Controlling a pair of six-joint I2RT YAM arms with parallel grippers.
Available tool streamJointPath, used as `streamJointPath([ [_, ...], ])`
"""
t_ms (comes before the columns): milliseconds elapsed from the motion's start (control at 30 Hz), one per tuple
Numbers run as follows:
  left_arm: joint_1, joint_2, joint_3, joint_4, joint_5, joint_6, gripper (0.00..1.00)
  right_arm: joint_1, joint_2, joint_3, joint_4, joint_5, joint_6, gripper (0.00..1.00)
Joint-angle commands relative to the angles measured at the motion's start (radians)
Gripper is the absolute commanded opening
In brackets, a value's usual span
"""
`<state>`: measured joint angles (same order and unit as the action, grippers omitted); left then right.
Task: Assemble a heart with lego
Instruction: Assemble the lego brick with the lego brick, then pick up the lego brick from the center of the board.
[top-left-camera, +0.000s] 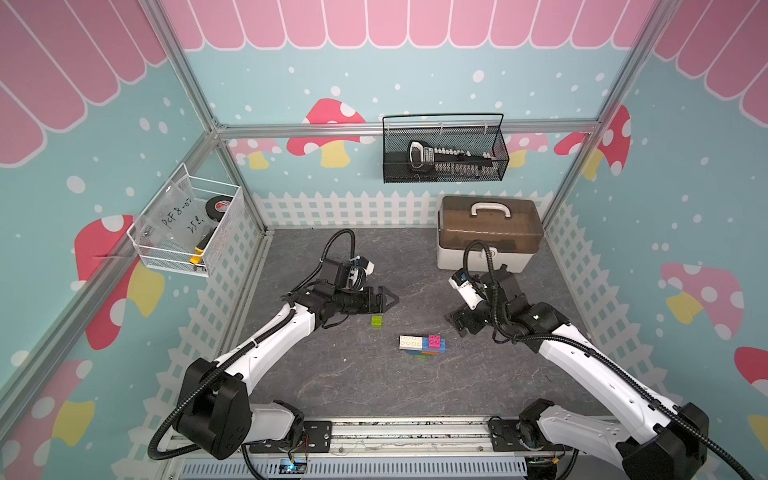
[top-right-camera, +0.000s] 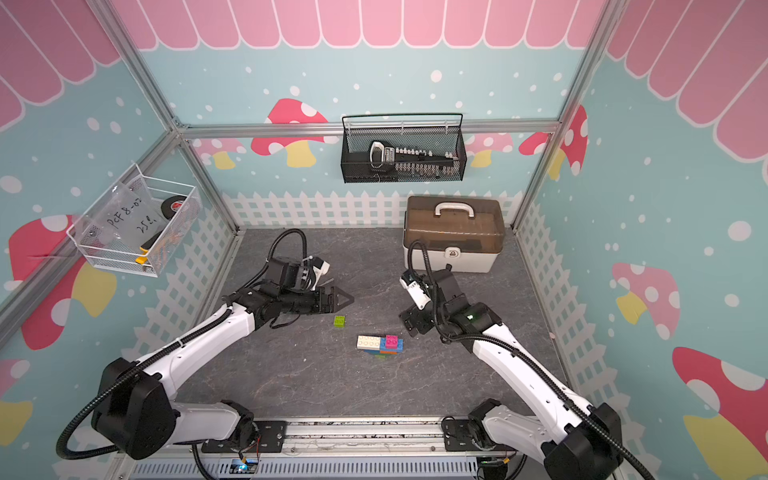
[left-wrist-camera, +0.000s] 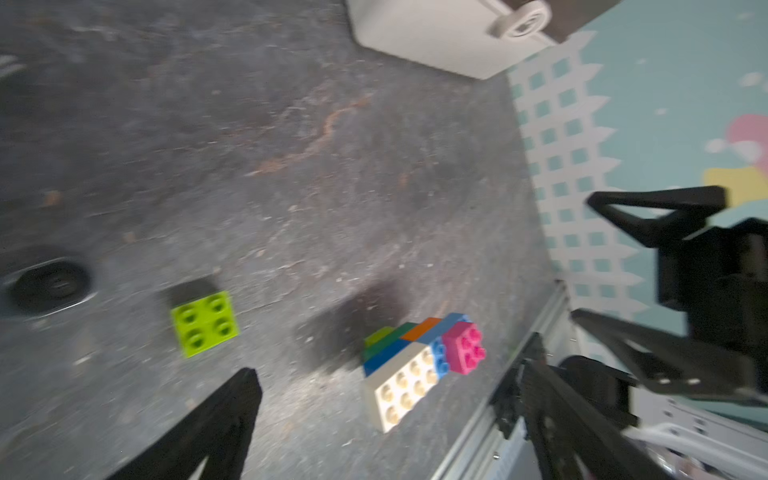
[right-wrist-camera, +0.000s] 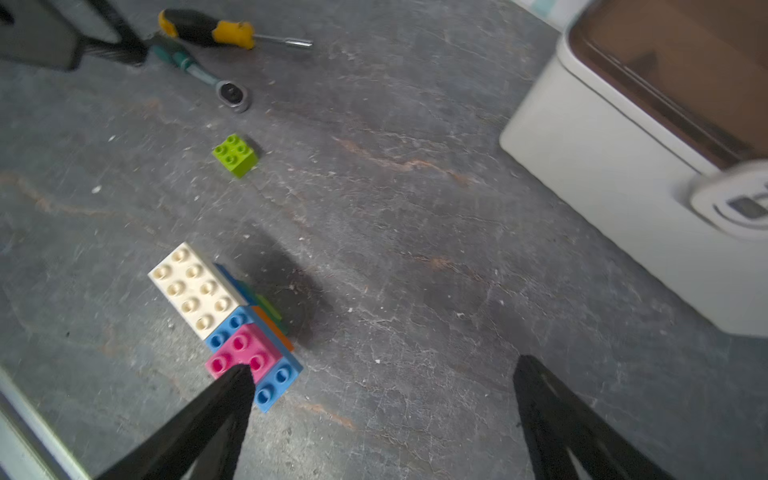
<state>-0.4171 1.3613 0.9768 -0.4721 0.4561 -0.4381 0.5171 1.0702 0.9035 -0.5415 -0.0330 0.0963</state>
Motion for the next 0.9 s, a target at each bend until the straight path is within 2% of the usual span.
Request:
streamJointPath([
  [0, -0.026, 0.089, 0.016, -0.228, -0.315, 0.06, 0.86, -0.03, -0.035, -0.09, 0.139, 0.04, 0.295, 0.97],
  [133, -0.153, 0.196, 0.113, -0.235, -0.512, 0.016, 0.83, -0.035, -0.041, -0.169, 0.173, 0.007, 0.397, 0.98],
  [200, -0.171, 0.237, 0.133, -0.221, -0.563, -0.019, 0.81, -0.034, -0.045, -0.197, 0.186, -0.018, 0.42, 0.97],
  [400, -0.173, 0.353, 0.172, -0.183, -0.542, -0.056, 0.62, -0.036, -0.091, -0.275, 0.21, -0.03, 0.467, 0.97],
  [633, -0.177, 0.443, 0.202, -0.172, -0.542, -0.062, 0.59, -0.036, -0.112, -0.315, 0.216, -0.033, 0.469, 0.97],
  [867, -0.177, 0.496, 0.241, -0.164, -0.532, -0.046, 0.53, -0.037, -0.089, -0.346, 0.254, -0.096, 0.488, 0.97],
])
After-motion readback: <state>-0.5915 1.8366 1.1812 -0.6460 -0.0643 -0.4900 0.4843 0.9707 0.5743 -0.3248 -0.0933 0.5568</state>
